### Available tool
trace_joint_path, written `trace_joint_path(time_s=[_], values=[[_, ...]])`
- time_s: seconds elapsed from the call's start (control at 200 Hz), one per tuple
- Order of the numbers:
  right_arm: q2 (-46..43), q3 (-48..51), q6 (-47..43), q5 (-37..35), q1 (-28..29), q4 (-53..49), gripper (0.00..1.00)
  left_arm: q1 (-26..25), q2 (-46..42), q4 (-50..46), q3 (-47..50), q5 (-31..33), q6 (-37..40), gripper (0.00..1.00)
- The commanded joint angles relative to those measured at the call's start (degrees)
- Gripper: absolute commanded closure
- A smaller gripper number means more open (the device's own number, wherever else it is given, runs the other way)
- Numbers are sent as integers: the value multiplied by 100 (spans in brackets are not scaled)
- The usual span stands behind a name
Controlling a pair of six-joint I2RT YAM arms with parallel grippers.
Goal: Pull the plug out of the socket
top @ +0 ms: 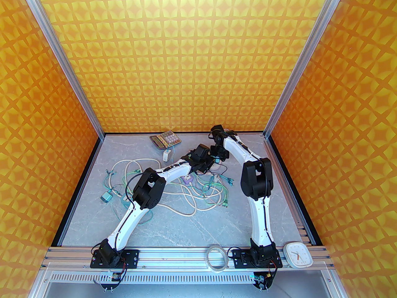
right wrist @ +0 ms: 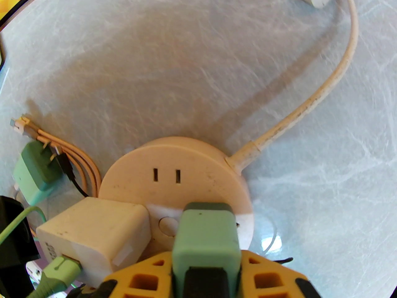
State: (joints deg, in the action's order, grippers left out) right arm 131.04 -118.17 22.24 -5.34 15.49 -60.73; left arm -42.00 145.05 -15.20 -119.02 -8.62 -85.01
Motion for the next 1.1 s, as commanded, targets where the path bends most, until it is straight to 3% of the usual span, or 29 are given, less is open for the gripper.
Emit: trace_joint_path(time_s=[0.0, 0.2, 0.295, 0.405, 0.605, 0.71, 1.015, 1.095], values=[[-144, -392, -85, 281, 622, -27, 87, -189, 718, -1415, 335, -15, 2, 100], [-735, 652, 5, 644, -334, 470, 87, -200, 711, -1375, 360, -10, -7, 100], [-796, 768, 11, 743, -481, 540, 87, -201, 706, -1371, 368, -16, -7, 100], [-703, 527, 99, 834, -274, 490, 86, -212, 721, -1362, 352, -8, -11, 100], [-116, -549, 54, 718, 623, -10, 86, -230, 761, -1412, 274, -11, -15, 100], [-122, -619, 26, 626, 644, -62, 86, -226, 744, -1442, 281, -14, 0, 100], [-958, 875, 59, 1063, -619, 575, 86, -229, 717, -1373, 357, -10, -29, 100], [-968, 915, 66, 1070, -709, 595, 86, -229, 706, -1356, 383, -13, -27, 100]])
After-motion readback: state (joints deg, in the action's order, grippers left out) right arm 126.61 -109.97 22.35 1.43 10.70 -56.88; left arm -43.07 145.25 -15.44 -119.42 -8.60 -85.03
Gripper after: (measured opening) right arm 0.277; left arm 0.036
